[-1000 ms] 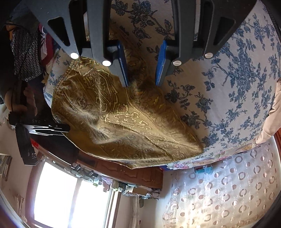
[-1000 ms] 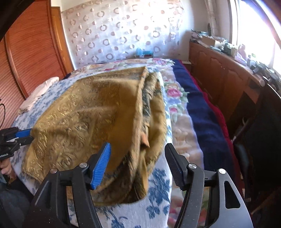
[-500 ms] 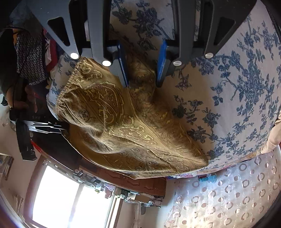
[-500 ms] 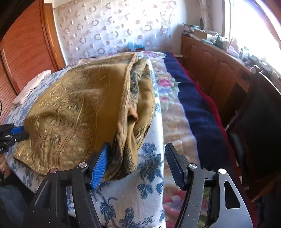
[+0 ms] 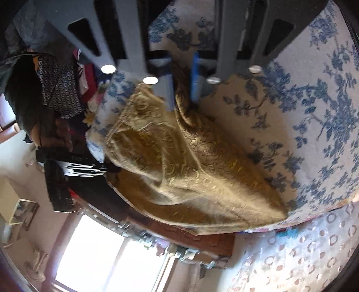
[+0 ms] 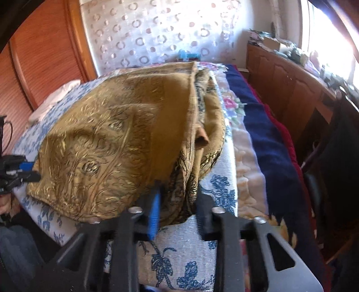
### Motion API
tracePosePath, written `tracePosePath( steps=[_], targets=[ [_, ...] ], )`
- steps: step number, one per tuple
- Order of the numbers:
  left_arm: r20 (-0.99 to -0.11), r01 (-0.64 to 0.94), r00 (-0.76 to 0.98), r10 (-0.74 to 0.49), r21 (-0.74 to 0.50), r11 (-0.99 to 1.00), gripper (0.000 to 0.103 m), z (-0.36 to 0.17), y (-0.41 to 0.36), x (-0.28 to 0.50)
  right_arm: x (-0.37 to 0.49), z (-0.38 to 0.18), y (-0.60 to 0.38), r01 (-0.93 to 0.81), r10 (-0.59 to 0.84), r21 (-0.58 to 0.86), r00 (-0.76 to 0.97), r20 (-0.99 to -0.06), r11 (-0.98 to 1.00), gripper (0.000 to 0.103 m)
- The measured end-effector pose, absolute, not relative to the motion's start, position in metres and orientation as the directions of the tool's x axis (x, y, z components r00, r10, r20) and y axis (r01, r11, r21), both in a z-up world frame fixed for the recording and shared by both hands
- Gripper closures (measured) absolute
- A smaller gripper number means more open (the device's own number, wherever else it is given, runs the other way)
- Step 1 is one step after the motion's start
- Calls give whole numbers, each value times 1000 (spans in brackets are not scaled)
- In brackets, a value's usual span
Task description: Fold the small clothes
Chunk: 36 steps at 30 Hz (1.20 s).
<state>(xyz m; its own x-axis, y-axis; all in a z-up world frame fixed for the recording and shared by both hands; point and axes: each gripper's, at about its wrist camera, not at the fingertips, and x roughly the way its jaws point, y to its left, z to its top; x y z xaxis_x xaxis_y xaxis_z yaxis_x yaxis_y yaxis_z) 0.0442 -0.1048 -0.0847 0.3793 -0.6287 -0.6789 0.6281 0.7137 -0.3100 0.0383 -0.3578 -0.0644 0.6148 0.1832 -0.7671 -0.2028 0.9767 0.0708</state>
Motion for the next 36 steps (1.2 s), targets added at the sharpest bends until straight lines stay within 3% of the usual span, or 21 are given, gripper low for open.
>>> tracePosePath(
  steps=[4, 13, 17, 23, 32, 34, 36],
  targets=[
    [-614, 650, 419, -669, -312, 693, 101, -64, -101, 40, 36, -55, -361, -221, 236, 122, 624, -745, 968, 96],
    [-471, 628, 510, -720, -369, 686, 101, 11, -83, 81, 55, 18, -379, -265, 390, 294, 735, -555, 918, 97],
    [-466, 593, 549, -694, -368, 716, 101, 28, -74, 119, 91, 45, -375, -277, 398, 297, 761, -513, 914, 97],
    [-506, 519, 617, -603, -314, 795, 99, 26, -74, 184, 167, 50, -362, -259, 367, 268, 754, -544, 928, 97],
    [-533, 409, 694, -484, -262, 874, 81, 4, -51, 238, 263, 11, -344, -213, 279, 180, 703, -654, 960, 96],
    [-542, 404, 691, -478, -258, 877, 80, 0, -47, 243, 278, 4, -343, -202, 262, 169, 696, -669, 965, 92],
    [-559, 397, 686, -465, -249, 884, 80, -7, -46, 246, 287, 1, -343, -194, 253, 164, 695, -673, 967, 82]
  ],
)
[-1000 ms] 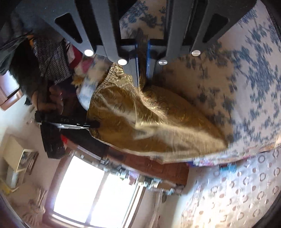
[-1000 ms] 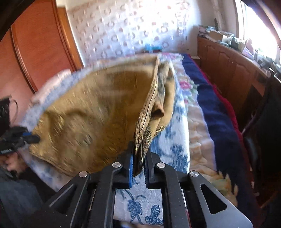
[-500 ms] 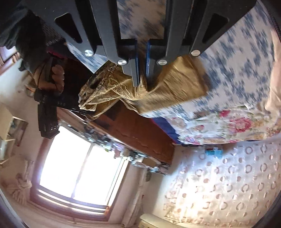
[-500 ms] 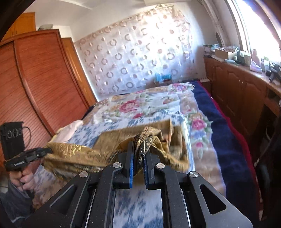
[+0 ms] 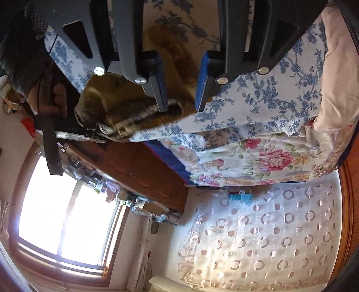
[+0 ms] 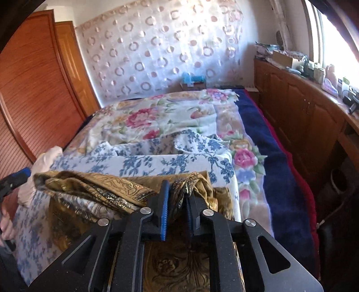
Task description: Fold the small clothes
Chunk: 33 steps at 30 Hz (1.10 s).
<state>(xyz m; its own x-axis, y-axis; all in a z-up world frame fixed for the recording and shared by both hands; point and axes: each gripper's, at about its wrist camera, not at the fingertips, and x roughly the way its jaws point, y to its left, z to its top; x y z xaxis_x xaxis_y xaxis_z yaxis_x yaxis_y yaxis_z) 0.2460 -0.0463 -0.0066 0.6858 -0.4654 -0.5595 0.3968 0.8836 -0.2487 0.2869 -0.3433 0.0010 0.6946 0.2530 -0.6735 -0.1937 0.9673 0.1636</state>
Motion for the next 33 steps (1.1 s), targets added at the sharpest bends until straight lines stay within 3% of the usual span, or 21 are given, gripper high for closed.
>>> tracePosePath(
  steps=[1, 2, 8, 14, 21, 30, 33],
  targets=[
    [-568, 395, 681, -463, -249, 885, 79, -11, -47, 246, 288, 1, -344, -188, 235, 144, 700, -675, 972, 64],
    [-577, 396, 673, -462, -247, 884, 79, -14, -49, 247, 289, 2, -344, -173, 198, 105, 708, -677, 979, 53],
    [-634, 422, 626, -453, -213, 881, 79, -29, -71, 257, 274, 17, -360, -149, 148, 52, 762, -631, 987, 42],
    [-666, 428, 592, -454, -217, 877, 79, -40, -87, 281, 273, -3, -362, -172, 140, 20, 724, -676, 985, 39],
    [-754, 391, 548, -362, -151, 908, 76, -73, -98, 300, 299, -40, -364, -172, 124, 11, 660, -741, 985, 39],
    [-754, 401, 560, -344, -117, 909, 71, -83, -101, 294, 303, -58, -361, -232, 213, 88, 598, -773, 969, 39],
    [-760, 379, 565, -320, -106, 919, 62, -82, -94, 297, 302, -63, -357, -237, 222, 96, 590, -776, 967, 38]
  ],
)
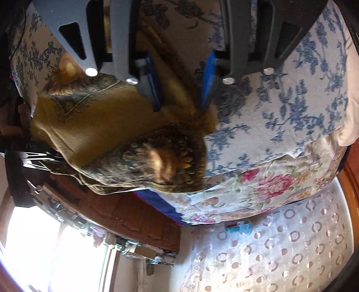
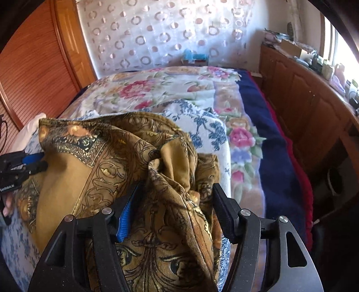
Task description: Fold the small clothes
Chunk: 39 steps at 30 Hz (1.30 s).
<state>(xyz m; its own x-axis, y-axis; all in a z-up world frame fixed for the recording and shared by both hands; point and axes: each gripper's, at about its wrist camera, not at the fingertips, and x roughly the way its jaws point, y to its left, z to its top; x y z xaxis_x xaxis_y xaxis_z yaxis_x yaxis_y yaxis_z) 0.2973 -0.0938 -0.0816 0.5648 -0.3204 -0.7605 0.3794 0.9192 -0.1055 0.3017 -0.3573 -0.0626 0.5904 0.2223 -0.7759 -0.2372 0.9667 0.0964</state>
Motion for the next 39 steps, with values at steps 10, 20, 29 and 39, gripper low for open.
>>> tracePosePath(
  steps=[10, 20, 29, 39],
  targets=[
    [-761, 353, 563, -322, -131, 926, 51, -86, -89, 306, 299, -66, -358, -246, 229, 96, 598, -768, 965, 38],
    [-690, 401, 505, -518, -343, 849, 98, -78, -84, 309, 294, -65, -353, -287, 286, 137, 582, -761, 948, 70],
    [-569, 470, 613, -548, -295, 832, 99, -19, -79, 260, 276, -32, -348, -271, 293, 142, 675, -677, 952, 91],
    [-443, 387, 754, -485, -297, 873, 99, 25, 3, 207, 262, 33, -279, -365, 318, 34, 755, -573, 930, 92]
  ],
)
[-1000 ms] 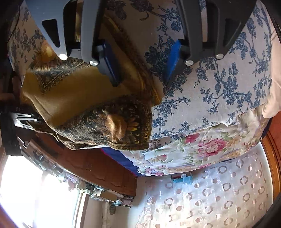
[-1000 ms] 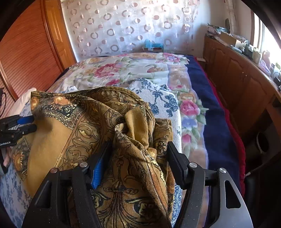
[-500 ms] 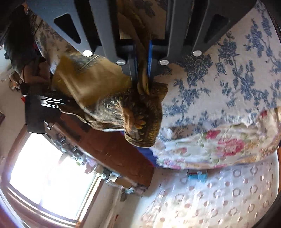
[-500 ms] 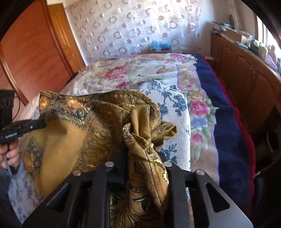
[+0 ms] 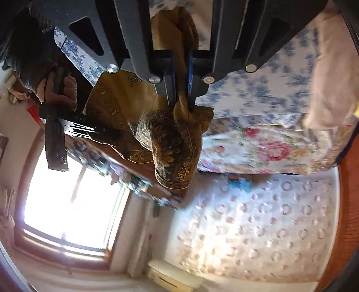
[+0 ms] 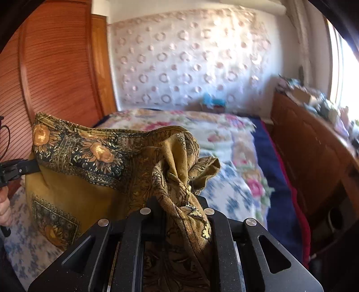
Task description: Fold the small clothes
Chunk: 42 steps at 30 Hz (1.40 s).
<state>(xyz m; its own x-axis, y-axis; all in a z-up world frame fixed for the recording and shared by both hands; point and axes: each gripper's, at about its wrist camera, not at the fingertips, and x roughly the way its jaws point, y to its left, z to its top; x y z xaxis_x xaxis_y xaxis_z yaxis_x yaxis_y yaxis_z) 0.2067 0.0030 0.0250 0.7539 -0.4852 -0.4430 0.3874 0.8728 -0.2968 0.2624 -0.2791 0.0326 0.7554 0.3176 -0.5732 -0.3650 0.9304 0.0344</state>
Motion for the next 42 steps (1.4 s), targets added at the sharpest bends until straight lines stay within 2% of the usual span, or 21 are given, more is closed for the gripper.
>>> tracePosePath(
  steps=[11, 21, 28, 30, 32, 33, 35, 42],
  targets=[
    [-353, 146, 904, -242, -278, 949, 99, 34, 139, 152, 295, 75, -105, -621, 521, -28, 679, -517, 783, 92],
    [-384, -111, 923, -15, -304, 946, 99, -25, 220, 142, 339, 78, 72, -780, 605, -124, 565, -561, 614, 92],
    [-475, -203, 880, 26, -326, 923, 98, -73, 247, 141, 349, 42, 176, -832, 572, -212, 515, -638, 513, 92],
    [-493, -223, 869, 35, -328, 918, 98, -78, 250, 142, 359, 26, 192, -819, 541, -214, 524, -658, 533, 88],
    [-514, -251, 856, 57, -315, 915, 96, -81, 248, 138, 369, 17, 199, -779, 494, -227, 563, -662, 584, 76],
    [-524, -260, 849, 68, -302, 917, 93, -82, 245, 137, 373, 14, 200, -758, 475, -227, 581, -662, 611, 74],
    [-539, -282, 836, 98, -270, 920, 92, -87, 244, 135, 377, 15, 198, -741, 483, -180, 581, -656, 647, 63],
    [-545, -276, 834, 85, -279, 920, 90, -88, 245, 131, 367, 23, 185, -739, 528, -127, 579, -621, 661, 53]
  ],
)
